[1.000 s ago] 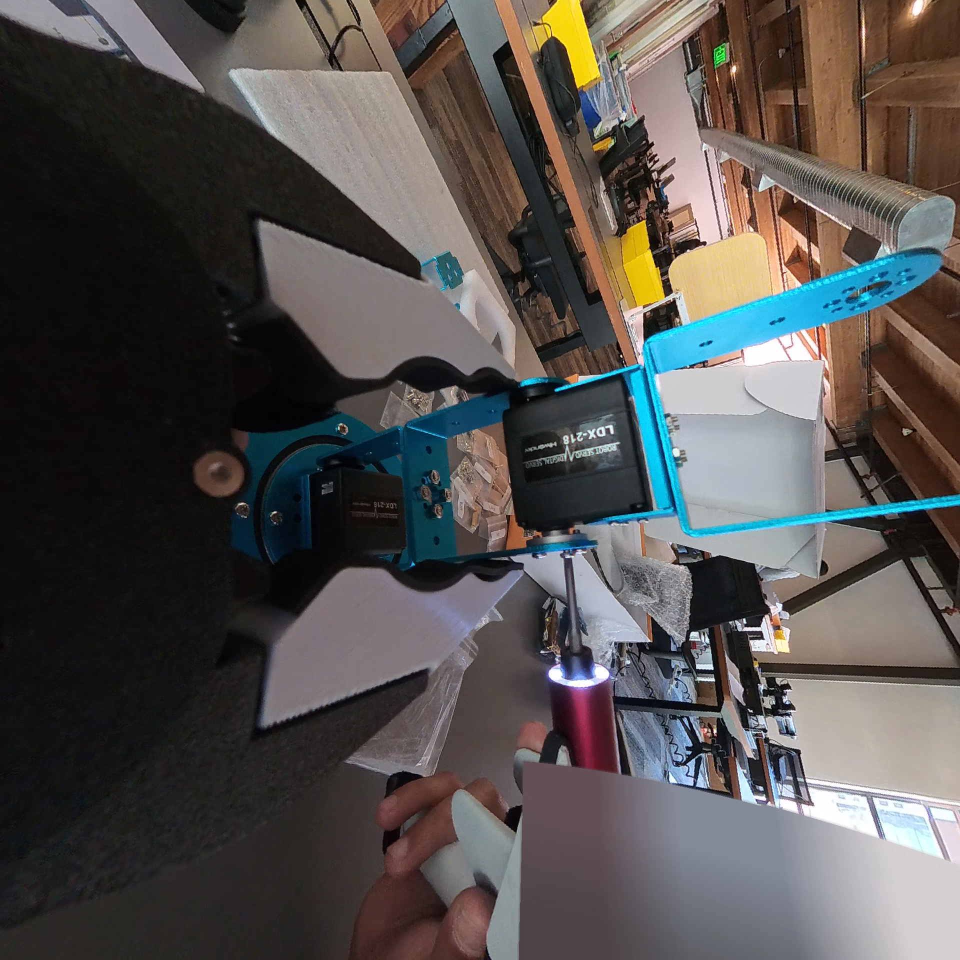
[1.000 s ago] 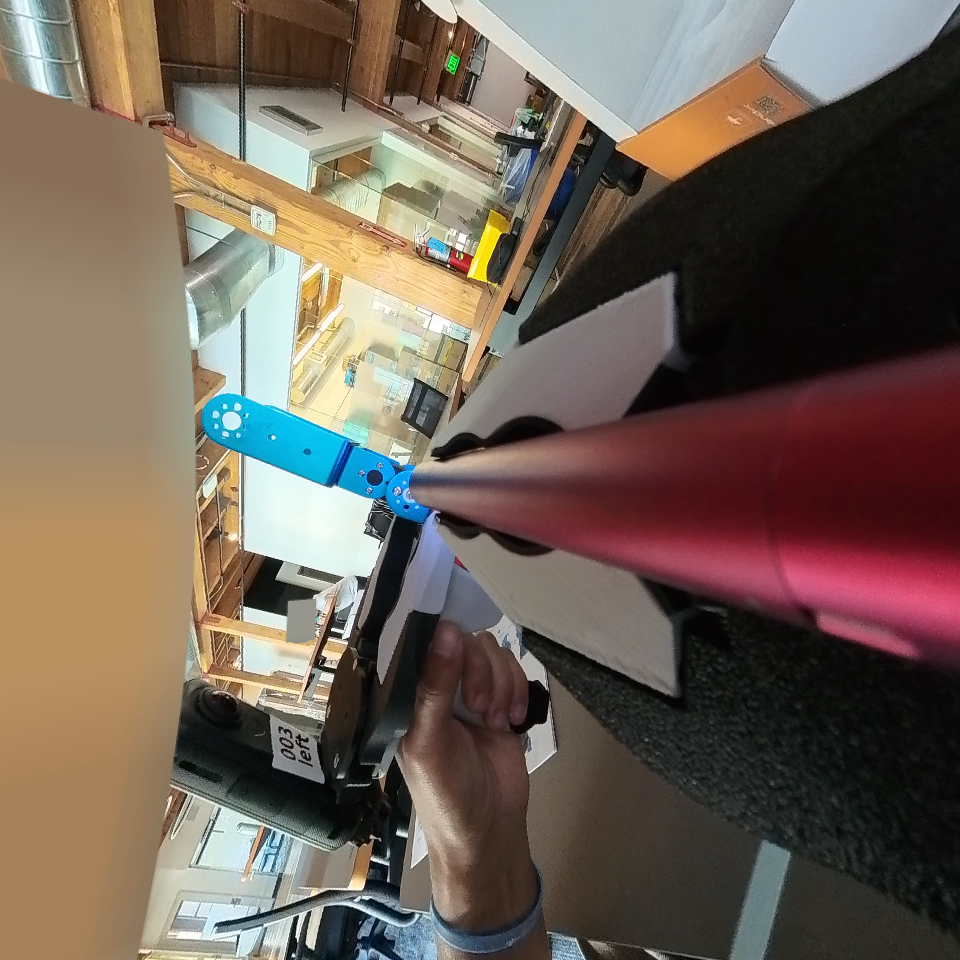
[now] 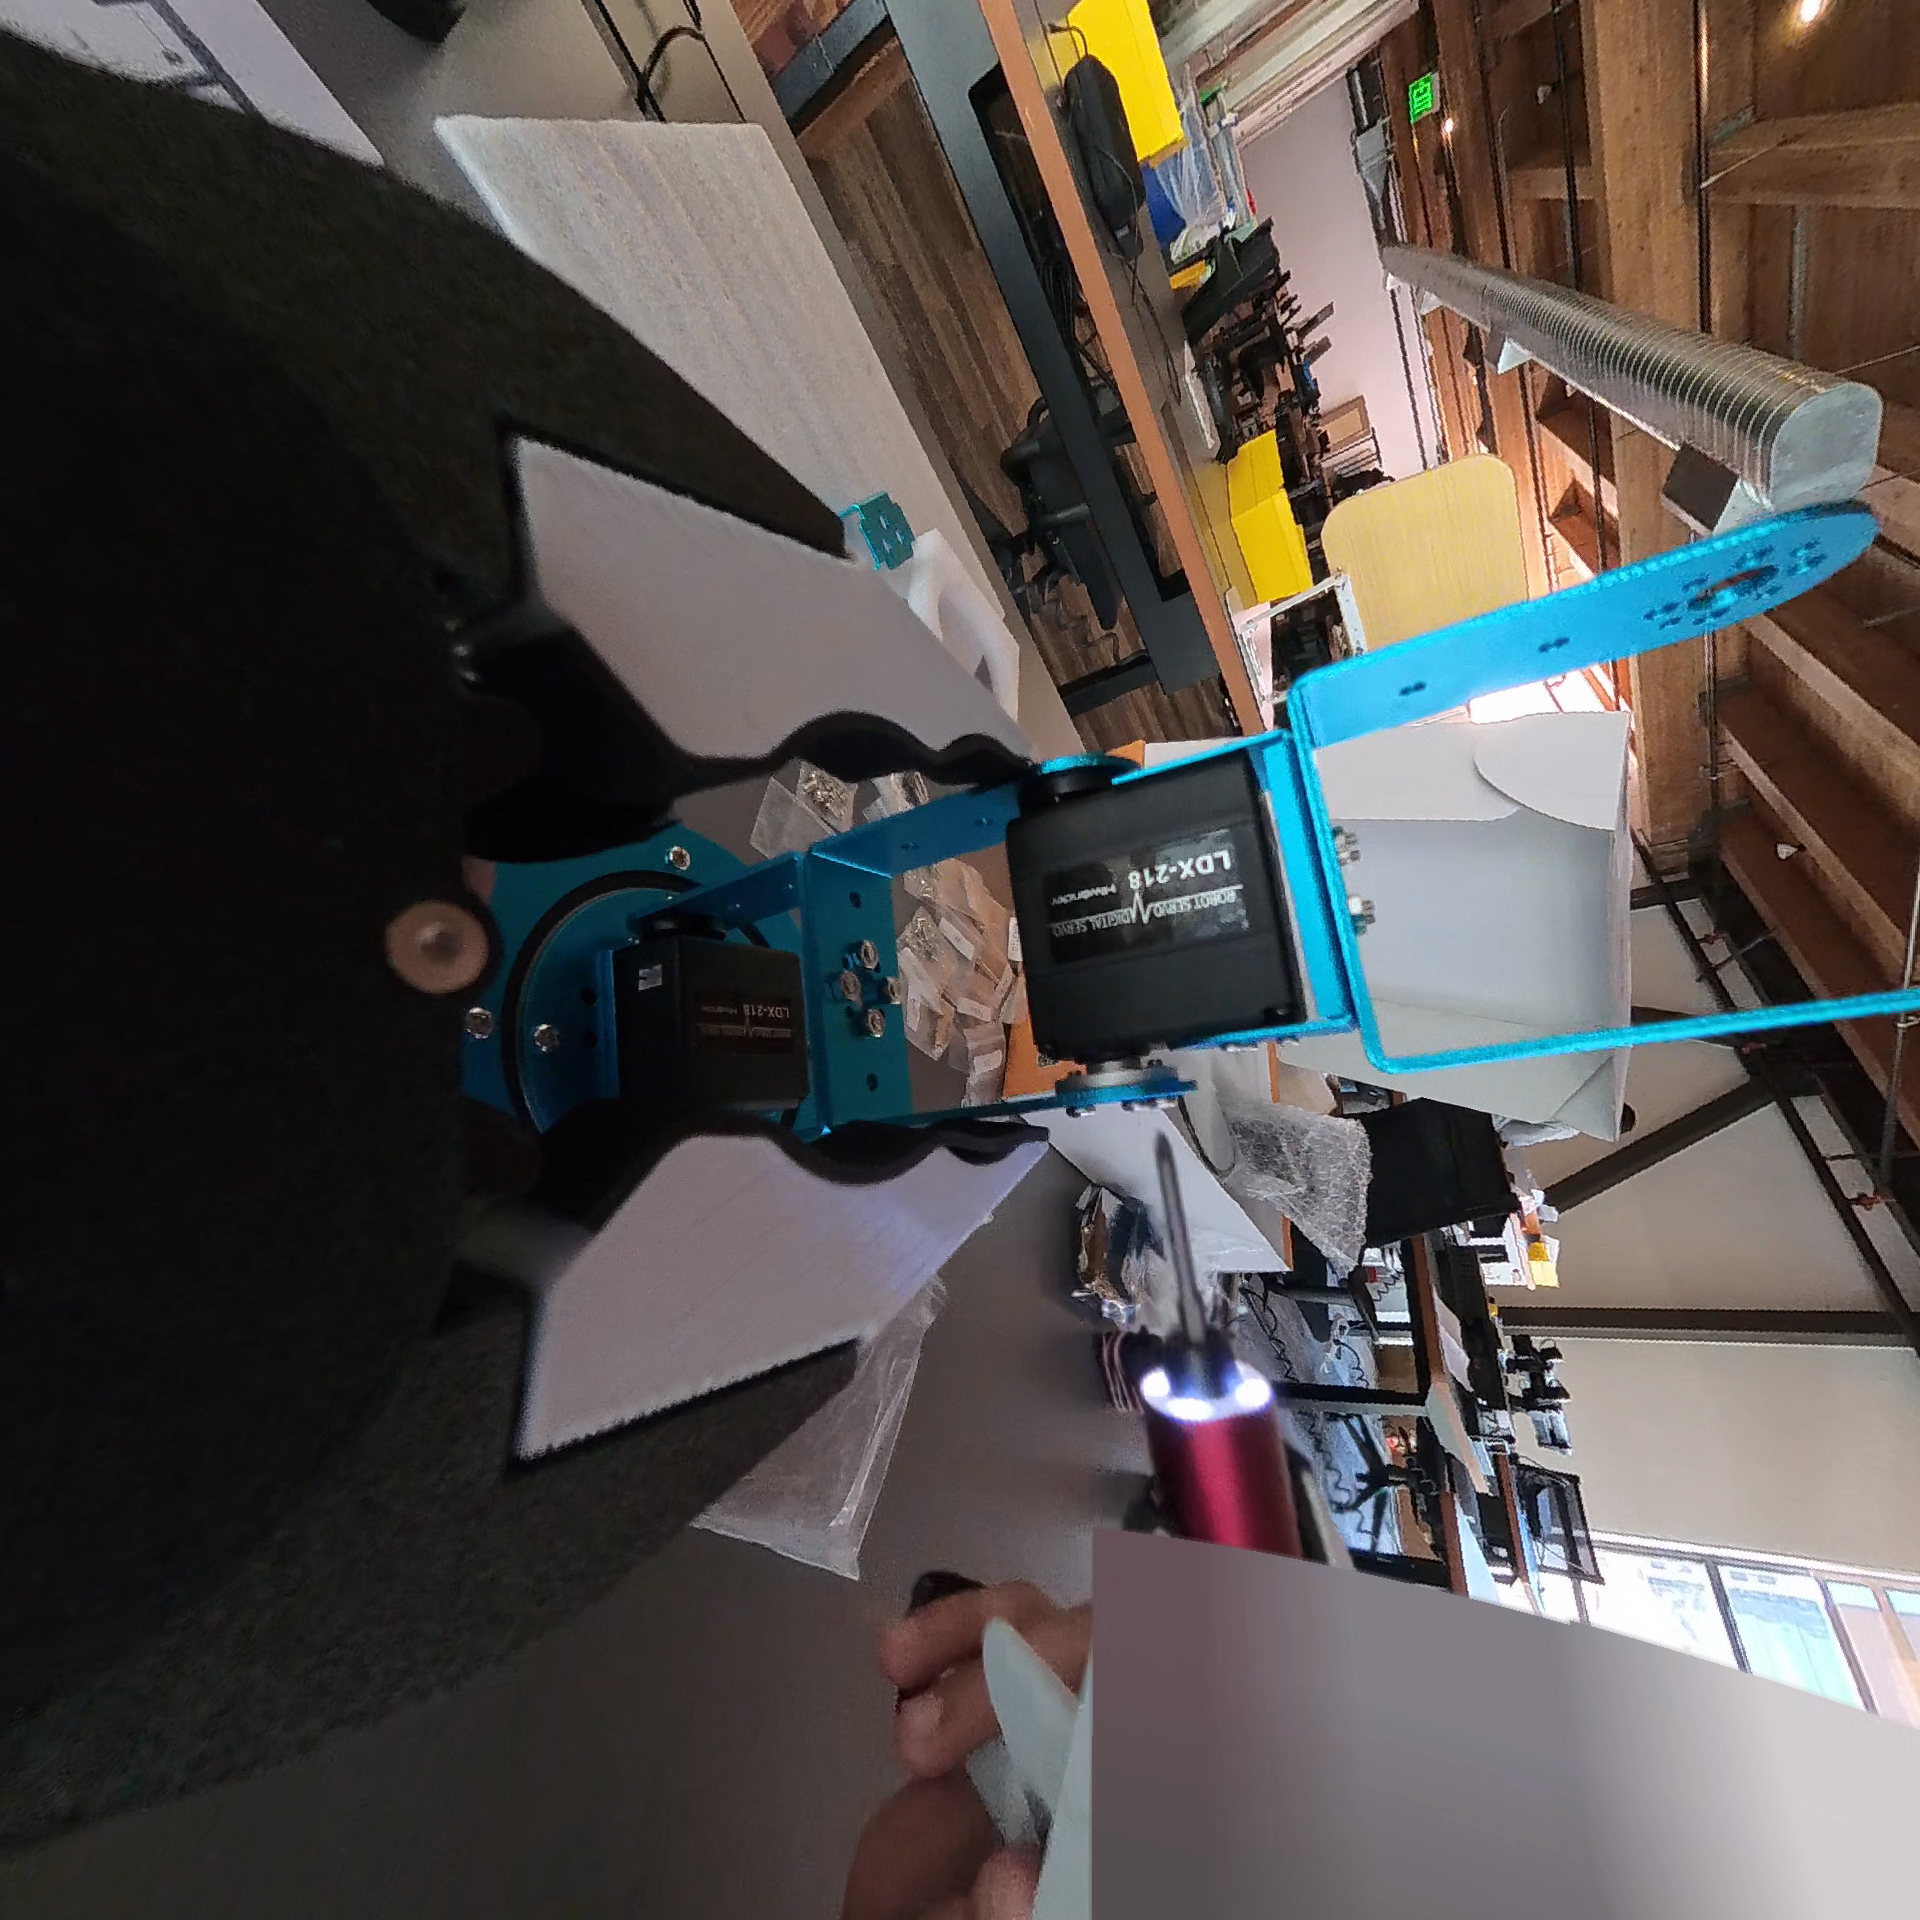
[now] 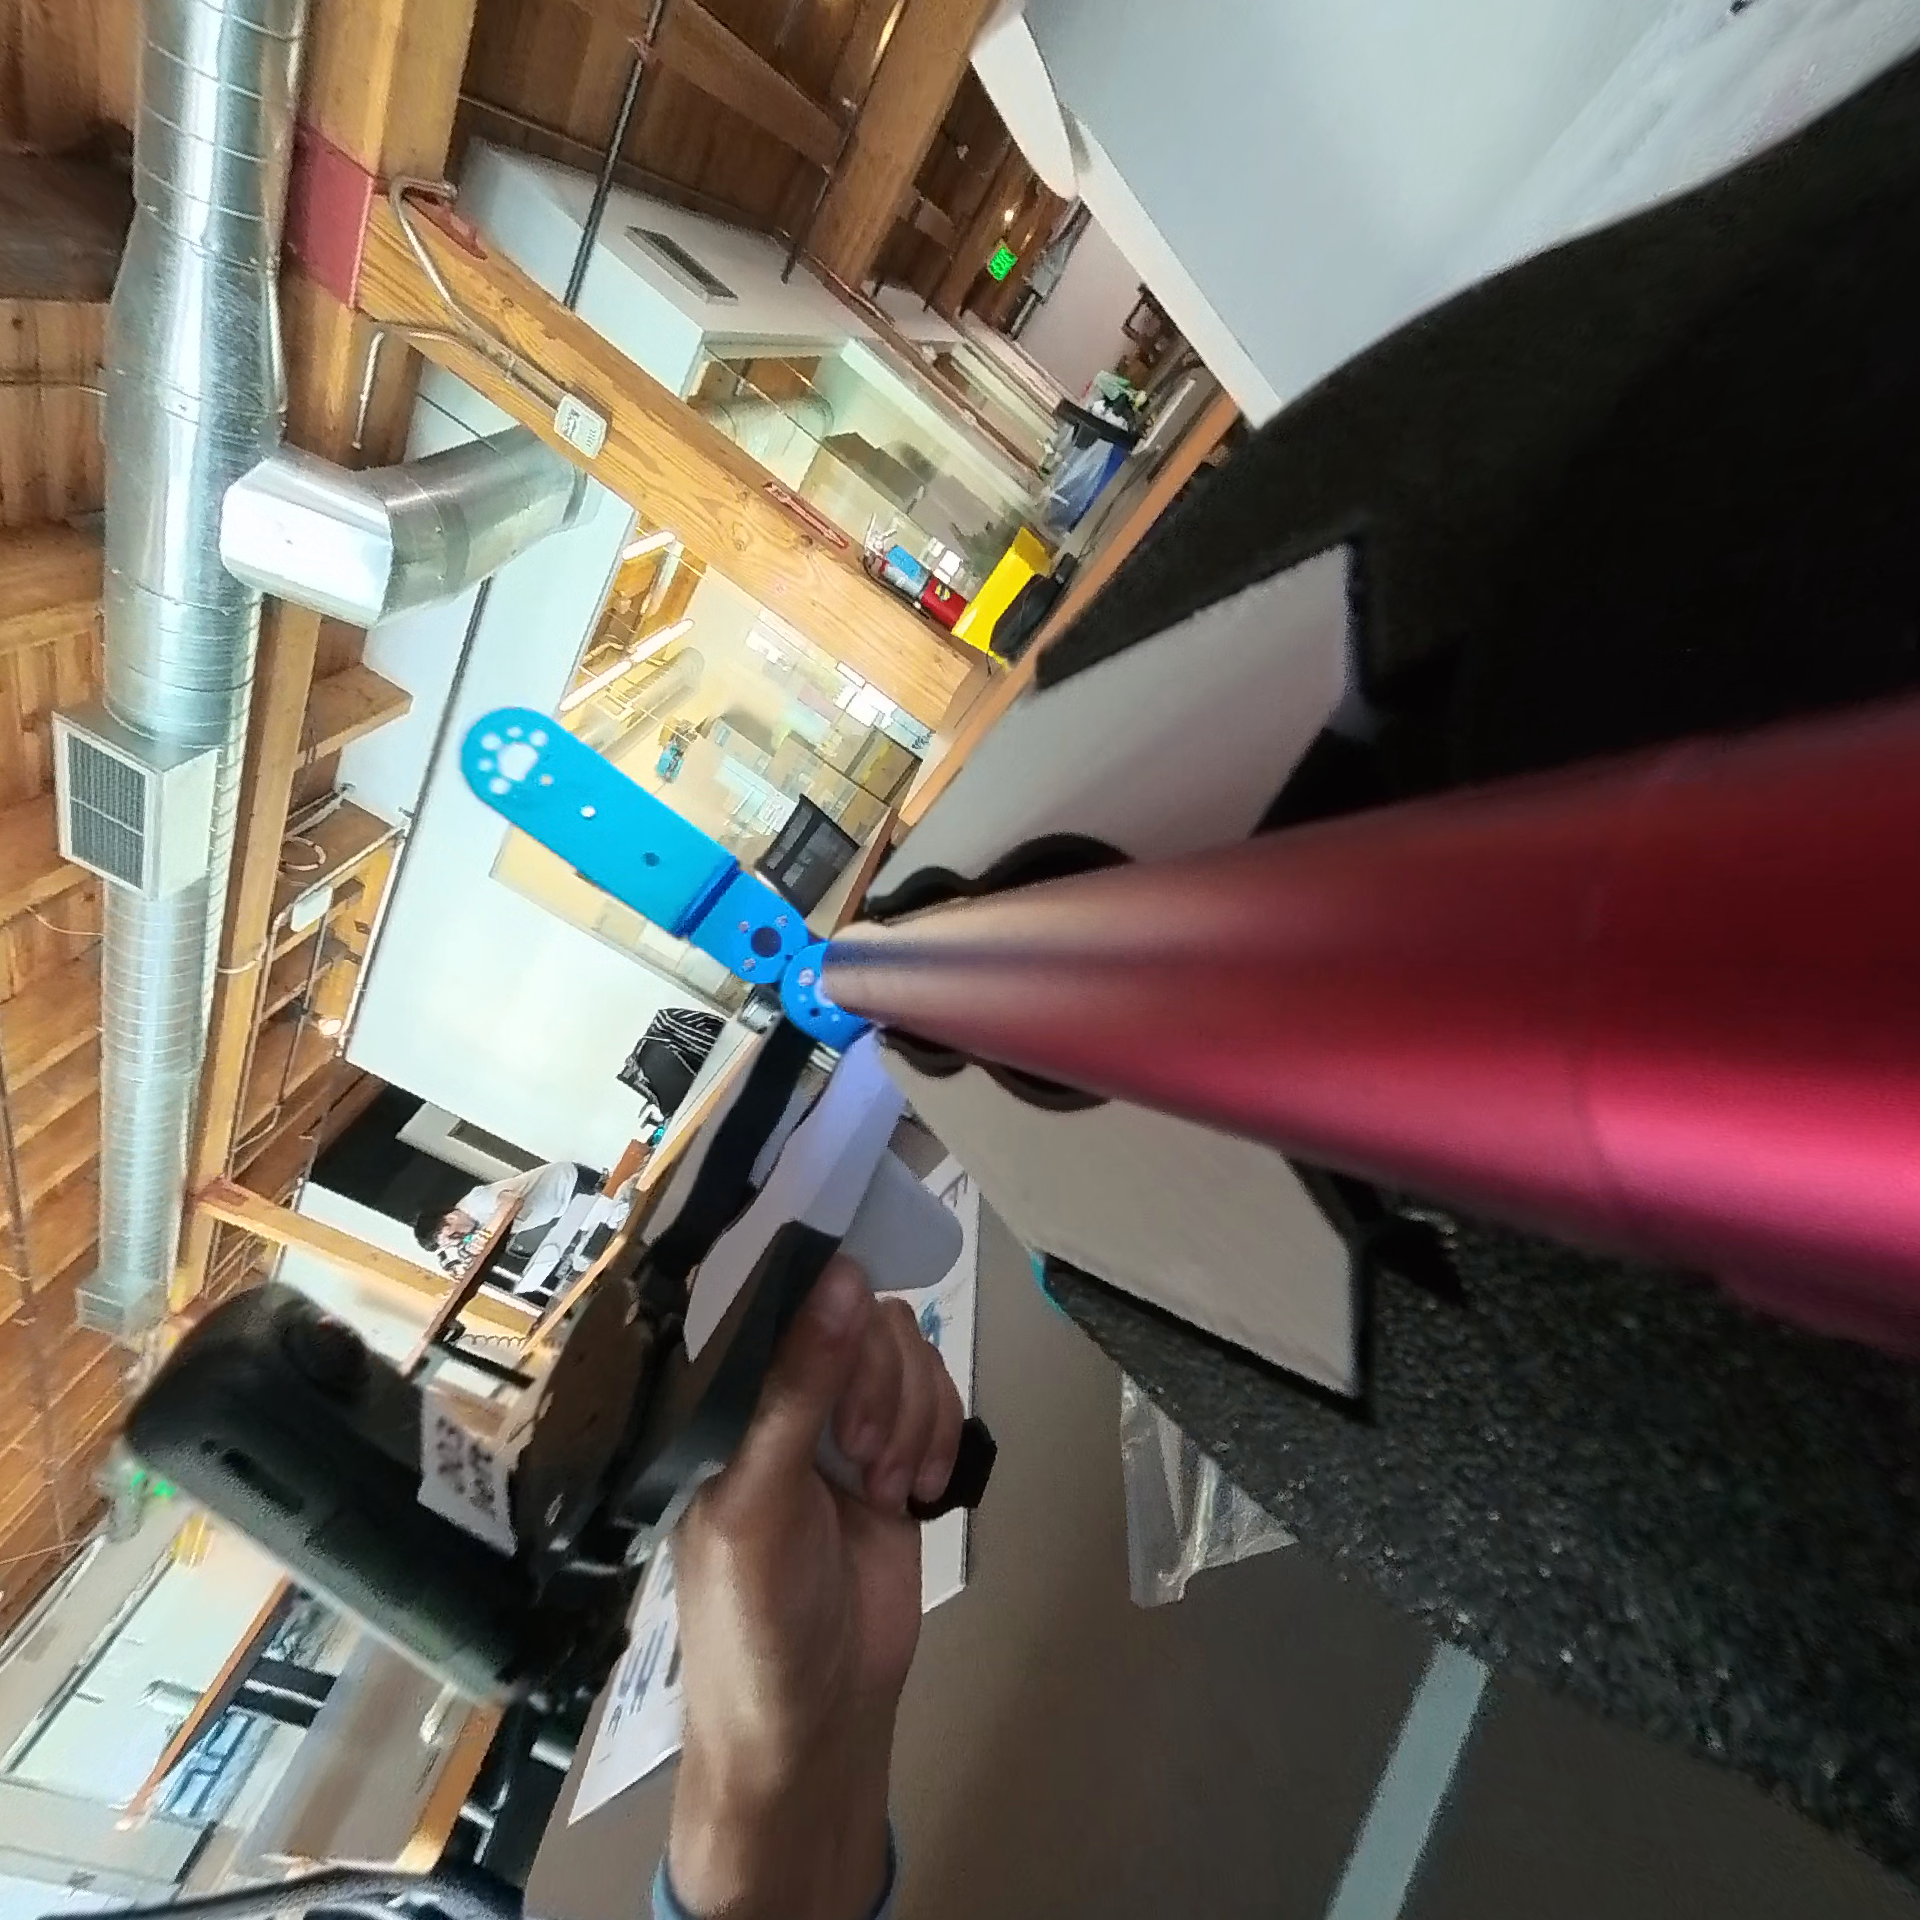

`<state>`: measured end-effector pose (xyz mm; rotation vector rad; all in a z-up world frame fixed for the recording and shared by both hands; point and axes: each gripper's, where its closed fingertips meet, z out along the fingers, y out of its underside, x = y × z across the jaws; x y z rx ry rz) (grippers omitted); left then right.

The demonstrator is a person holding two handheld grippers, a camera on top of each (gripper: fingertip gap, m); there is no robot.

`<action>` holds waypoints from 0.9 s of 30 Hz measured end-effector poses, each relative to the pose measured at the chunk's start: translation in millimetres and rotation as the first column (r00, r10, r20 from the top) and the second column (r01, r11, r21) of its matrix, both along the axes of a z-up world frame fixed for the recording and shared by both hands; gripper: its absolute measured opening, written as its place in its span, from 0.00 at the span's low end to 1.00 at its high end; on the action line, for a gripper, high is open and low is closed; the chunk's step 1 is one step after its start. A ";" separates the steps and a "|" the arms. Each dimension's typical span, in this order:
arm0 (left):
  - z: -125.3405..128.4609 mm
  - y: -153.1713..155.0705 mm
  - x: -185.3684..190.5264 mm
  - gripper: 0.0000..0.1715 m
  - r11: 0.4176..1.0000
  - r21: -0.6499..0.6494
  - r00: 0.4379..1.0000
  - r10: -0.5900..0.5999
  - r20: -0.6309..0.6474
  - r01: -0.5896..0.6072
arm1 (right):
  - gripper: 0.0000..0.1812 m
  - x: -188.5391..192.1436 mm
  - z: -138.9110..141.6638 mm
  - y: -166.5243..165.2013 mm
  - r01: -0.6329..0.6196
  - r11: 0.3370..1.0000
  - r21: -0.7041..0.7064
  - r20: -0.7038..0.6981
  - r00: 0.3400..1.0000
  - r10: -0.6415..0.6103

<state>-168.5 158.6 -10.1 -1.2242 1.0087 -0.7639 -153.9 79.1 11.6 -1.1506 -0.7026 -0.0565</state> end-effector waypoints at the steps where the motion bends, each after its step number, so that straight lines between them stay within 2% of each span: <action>1: 0.0 0.0 0.0 0.38 1.000 -0.003 1.000 0.000 -0.001 0.000 | 0.11 -0.2 2.9 -4.8 -0.012 1.000 0.007 0.001 1.000 0.012; 5: -1.0 -0.5 -0.7 0.39 1.000 -0.014 1.000 0.002 -0.009 -0.002 | 0.12 27.5 10.5 -19.6 0.007 1.000 -0.013 -0.013 1.000 -0.007; 7: -1.4 -0.1 -3.5 0.40 1.000 -0.016 1.000 0.021 -0.010 -0.022 | 0.12 57.4 0.9 -11.1 -0.004 0.988 -0.153 -0.069 0.998 -0.007; 9: 1.2 -2.8 -11.3 0.45 0.999 -0.009 0.999 0.032 0.011 -0.032 | 0.12 79.5 -29.7 0.1 -0.086 0.928 -0.362 -0.121 0.992 0.045; 10: 2.4 -5.2 -16.7 0.45 0.999 -0.009 0.999 0.032 0.020 -0.032 | 0.12 92.1 -50.2 7.3 -0.086 0.898 -0.432 -0.105 0.993 0.044; 13: 1.6 -13.6 -37.5 0.43 0.999 -0.029 0.999 0.025 0.030 -0.024 | 0.12 117.7 -114.3 17.3 -0.072 0.748 -0.660 -0.078 0.997 0.028; 15: -1.9 -24.9 -52.2 0.40 0.999 -0.055 0.999 -0.001 0.034 0.003 | 0.12 125.8 -135.3 20.6 -0.074 0.713 -0.697 -0.092 0.996 0.014; 18: -16.5 -41.0 -71.7 0.36 0.997 -0.075 1.000 -0.012 0.002 0.012 | 0.12 125.2 -148.1 19.3 -0.087 0.674 -0.734 -0.121 0.993 -0.003; 22: -41.3 -58.2 -88.9 0.34 0.996 -0.084 0.999 0.001 -0.046 -0.005 | 0.12 122.3 -161.7 16.1 -0.010 0.651 -0.759 -0.016 1.000 -0.004; 27: -57.3 -70.4 -94.9 0.33 0.996 -0.090 0.998 0.003 -0.066 -0.009 | 0.12 131.4 -163.6 15.9 0.038 0.651 -0.758 0.002 0.998 -0.056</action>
